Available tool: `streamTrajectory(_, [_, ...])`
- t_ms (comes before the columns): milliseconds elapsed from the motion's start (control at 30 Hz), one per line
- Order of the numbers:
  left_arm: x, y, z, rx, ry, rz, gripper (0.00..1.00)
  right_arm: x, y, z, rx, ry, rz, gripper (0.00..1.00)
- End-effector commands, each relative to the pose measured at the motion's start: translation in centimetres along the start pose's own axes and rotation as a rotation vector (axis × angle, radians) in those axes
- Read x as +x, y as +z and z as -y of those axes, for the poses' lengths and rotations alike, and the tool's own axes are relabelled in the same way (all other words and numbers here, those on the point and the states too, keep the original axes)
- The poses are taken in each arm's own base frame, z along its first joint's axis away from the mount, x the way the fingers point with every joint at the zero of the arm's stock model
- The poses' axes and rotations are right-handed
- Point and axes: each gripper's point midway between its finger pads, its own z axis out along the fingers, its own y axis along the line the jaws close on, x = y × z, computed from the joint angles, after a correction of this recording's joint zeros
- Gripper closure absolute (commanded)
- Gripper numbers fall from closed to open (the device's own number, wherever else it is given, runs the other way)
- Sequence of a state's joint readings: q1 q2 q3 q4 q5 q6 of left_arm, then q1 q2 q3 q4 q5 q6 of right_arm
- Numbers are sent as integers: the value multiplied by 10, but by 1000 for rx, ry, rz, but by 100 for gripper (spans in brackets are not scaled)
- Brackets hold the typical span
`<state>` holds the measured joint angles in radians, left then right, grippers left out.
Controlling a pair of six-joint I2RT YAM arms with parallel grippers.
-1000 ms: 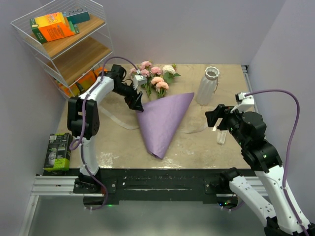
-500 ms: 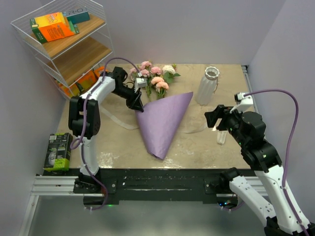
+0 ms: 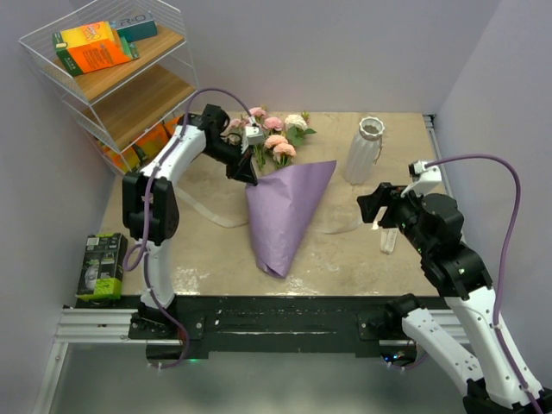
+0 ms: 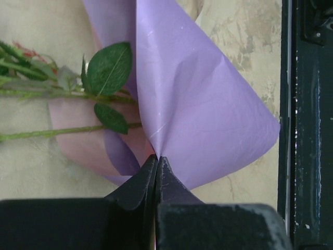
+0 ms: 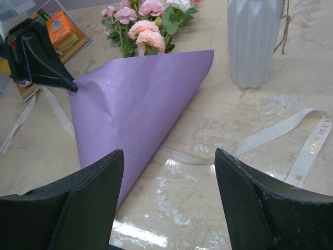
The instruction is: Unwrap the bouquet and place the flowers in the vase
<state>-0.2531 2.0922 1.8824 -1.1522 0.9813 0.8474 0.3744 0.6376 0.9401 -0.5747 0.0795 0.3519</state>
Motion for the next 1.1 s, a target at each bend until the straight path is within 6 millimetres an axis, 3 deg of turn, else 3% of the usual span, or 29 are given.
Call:
streamTrajectory(0, [-69,-5,65,24,135,50,96,-16,-2,-12,-48,3,37,26])
streamTrajectory(133, [-99,4,106,68,169,85,83,-18,-4,-14,-59,5,41,25])
streamTrajectory(200, [-118,3,131,107,153,128,68,-19,-5,-15,-63,3,43,25])
streamTrajectory(300, [-151,-3,156,136,171,214,55,-20,-8,-15,-65,-1,44,25])
streamTrajectory(400, [-168,-6,173,151,173,261,31,-23,-9,-16,-64,-3,47,22])
streamTrajectory(433, [-169,-7,178,154,171,267,17,-25,-10,-15,-60,-4,49,22])
streamTrajectory(533, [-170,-2,187,194,132,277,4,-30,-13,-15,-57,-6,63,21])
streamTrajectory(600, [-168,-1,182,164,115,271,2,-35,-15,-15,-49,-10,74,20])
streamTrajectory(633, [-165,-2,177,134,111,264,1,-35,-17,-14,-45,-11,72,20])
streamTrajectory(733, [-144,-10,132,-24,103,239,1,-39,-22,-14,-46,-17,80,19])
streamTrajectory(833, [-109,-28,53,-250,-1,216,1,-40,-27,-15,-54,-15,89,18])
streamTrajectory(900, [-71,-45,-1,-436,-91,160,1,-40,-28,-16,-57,-13,89,18])
streamTrajectory(1000, [-16,-38,-30,-513,-117,45,2,-38,-29,-16,-59,-12,85,18])
streamTrajectory(1067, [-4,-34,-34,-537,-114,37,2,-38,-29,-16,-59,-12,85,18])
